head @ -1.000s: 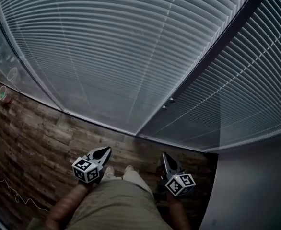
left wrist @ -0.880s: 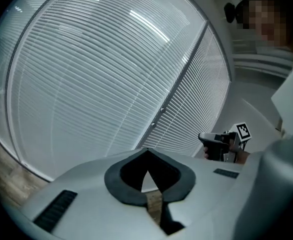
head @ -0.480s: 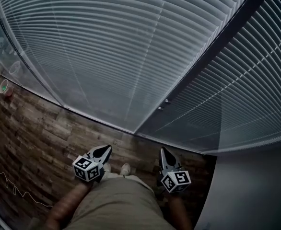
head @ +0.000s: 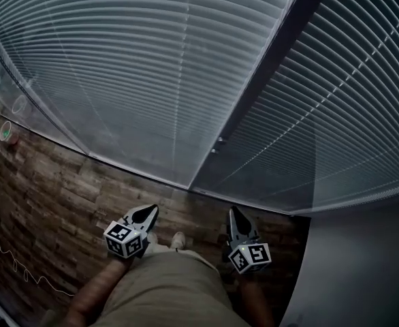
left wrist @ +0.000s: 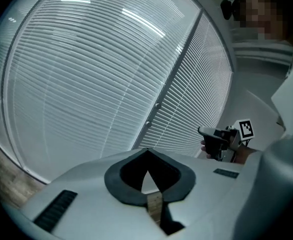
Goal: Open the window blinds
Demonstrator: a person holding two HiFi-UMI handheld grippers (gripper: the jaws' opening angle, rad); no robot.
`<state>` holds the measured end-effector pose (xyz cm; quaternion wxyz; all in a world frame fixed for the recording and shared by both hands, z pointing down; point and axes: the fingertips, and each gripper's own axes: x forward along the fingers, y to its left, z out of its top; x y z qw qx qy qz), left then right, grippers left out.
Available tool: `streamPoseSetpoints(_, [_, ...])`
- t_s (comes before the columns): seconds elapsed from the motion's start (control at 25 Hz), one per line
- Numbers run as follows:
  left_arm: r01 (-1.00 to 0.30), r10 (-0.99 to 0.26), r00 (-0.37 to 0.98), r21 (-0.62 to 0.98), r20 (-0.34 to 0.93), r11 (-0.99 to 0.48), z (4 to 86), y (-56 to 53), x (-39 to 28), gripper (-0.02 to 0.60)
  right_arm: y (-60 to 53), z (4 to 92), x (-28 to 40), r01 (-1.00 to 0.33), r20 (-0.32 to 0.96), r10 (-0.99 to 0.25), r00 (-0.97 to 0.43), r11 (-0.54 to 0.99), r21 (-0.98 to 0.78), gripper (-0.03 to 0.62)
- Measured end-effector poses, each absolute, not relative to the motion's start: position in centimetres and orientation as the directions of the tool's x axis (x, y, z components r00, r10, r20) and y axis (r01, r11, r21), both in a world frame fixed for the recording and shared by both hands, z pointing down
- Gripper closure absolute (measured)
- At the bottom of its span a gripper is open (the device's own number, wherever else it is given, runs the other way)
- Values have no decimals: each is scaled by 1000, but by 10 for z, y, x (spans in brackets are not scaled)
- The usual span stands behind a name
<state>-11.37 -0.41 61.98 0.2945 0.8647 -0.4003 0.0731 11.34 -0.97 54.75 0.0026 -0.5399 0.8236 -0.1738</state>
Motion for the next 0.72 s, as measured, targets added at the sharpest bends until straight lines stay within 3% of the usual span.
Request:
streamPoseSetpoints(0.2, [-756, -664, 646, 432, 377, -491, 622, 0, -100, 569, -4, 549, 134, -884, 166, -893, -418, 358, -301, 585])
streamPoseSetpoints(0.48, [-801, -703, 587, 416, 402, -430, 630, -4, -95, 569, -2, 529, 149, -851, 24, -893, -450, 421, -315, 585])
streamPoseSetpoints(0.72, [-800, -701, 589, 407, 401, -440, 638, -3, -93, 569, 3, 535, 151, -854, 15, -898, -439, 412, -319, 585])
